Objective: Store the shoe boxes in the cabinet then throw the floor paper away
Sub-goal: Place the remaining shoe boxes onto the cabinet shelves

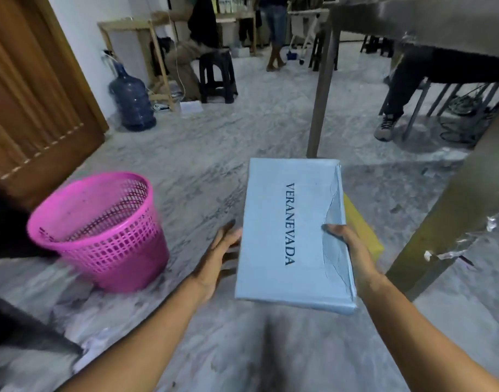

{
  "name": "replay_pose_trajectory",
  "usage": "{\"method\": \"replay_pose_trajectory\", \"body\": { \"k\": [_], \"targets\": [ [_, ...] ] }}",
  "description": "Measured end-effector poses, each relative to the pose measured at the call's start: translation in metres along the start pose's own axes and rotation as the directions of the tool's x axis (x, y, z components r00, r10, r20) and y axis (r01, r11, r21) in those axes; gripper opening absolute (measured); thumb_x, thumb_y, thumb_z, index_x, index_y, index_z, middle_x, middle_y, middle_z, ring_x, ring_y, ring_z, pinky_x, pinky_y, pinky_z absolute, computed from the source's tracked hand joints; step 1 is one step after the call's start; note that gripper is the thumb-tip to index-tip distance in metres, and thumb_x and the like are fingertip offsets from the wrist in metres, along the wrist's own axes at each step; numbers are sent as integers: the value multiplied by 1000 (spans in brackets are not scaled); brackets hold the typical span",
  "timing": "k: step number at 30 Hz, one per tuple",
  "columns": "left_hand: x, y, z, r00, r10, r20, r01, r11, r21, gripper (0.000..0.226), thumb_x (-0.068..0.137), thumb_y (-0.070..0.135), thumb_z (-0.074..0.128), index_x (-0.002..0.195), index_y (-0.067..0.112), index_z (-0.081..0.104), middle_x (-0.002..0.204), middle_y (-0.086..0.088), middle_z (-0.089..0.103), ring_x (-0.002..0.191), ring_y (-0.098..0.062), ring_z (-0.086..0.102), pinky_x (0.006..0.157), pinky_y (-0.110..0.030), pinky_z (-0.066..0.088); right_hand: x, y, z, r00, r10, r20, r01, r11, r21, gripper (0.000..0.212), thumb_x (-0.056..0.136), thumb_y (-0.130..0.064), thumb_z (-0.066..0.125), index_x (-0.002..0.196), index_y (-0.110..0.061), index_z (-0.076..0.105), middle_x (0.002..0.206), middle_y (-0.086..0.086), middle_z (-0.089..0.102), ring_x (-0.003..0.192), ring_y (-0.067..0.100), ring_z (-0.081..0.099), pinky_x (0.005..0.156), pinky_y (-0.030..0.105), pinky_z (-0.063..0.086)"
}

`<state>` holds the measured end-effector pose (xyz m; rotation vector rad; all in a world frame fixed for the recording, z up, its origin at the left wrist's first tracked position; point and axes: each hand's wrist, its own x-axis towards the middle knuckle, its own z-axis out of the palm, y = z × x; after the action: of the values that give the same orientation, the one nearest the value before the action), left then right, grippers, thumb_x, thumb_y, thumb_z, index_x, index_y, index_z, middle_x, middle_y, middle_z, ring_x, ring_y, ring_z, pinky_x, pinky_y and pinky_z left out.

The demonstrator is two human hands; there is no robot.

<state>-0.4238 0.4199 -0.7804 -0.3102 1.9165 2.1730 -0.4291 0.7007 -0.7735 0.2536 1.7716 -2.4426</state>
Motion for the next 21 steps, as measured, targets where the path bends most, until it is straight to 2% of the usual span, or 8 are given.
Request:
{"method": "replay_pose_trajectory", "body": {
  "k": [3,6,8,10,12,14,17,21],
  "targets": [
    [-22,52,-30,986,136,-95,-145,985,-98,81,72,79,68,142,40,56,134,0,70,121,-24,67,99,-46,54,-26,-9,44,977,-80,197,104,988,-116,66,69,-28,73,133,-16,62,111,10,79,91,25,78,68,33,62],
    [-50,91,-67,950,210,-229,-257,946,-199,62,93,58,63,142,19,60,143,-10,63,129,-28,62,111,-49,48,-43,-12,89,920,-76,384,150,975,-167,62,80,-15,64,142,-18,56,122,16,74,101,36,75,73,40,62],
    [-84,106,-92,926,263,-272,-321,926,-199,73,81,50,74,133,0,63,137,-26,63,126,-42,61,115,-55,44,-52,-17,120,878,-58,475,159,972,-174,64,82,-14,63,145,-24,54,128,13,73,109,37,73,79,43,61],
    [-121,115,-118,896,308,-318,-379,906,-188,85,66,45,78,128,-10,59,129,-37,63,110,-43,66,104,-55,50,-62,-26,159,826,-56,560,176,971,-162,62,82,-14,61,142,-31,56,132,7,72,117,30,71,84,38,61],
    [-159,120,-139,876,333,-350,-406,900,-159,74,67,37,75,122,-11,60,110,-32,69,90,-34,69,80,-39,59,-72,-35,199,771,-77,632,203,971,-128,59,83,-13,57,140,-30,55,133,1,72,120,21,71,86,30,60],
    [-198,123,-156,847,368,-384,-439,891,-115,58,70,32,73,116,-2,63,96,-19,72,78,-27,72,67,-30,59,-78,-43,239,720,-108,685,244,964,-104,61,83,-14,57,143,-28,52,133,-1,72,122,19,69,88,28,60],
    [-255,130,-189,759,387,-523,-499,862,-87,43,72,31,74,104,2,72,96,-12,79,81,-26,76,72,-31,62,-101,-50,307,644,-174,745,305,951,-41,63,85,-16,62,145,-29,51,135,-4,70,125,18,67,91,28,58],
    [-315,144,-237,633,385,-671,-558,828,-52,34,80,32,66,100,5,71,98,-18,73,85,-31,70,79,-38,55,-135,-50,393,535,-197,821,345,939,0,54,91,-20,62,144,-27,55,136,5,69,124,28,67,99,44,58]
  ]
}}
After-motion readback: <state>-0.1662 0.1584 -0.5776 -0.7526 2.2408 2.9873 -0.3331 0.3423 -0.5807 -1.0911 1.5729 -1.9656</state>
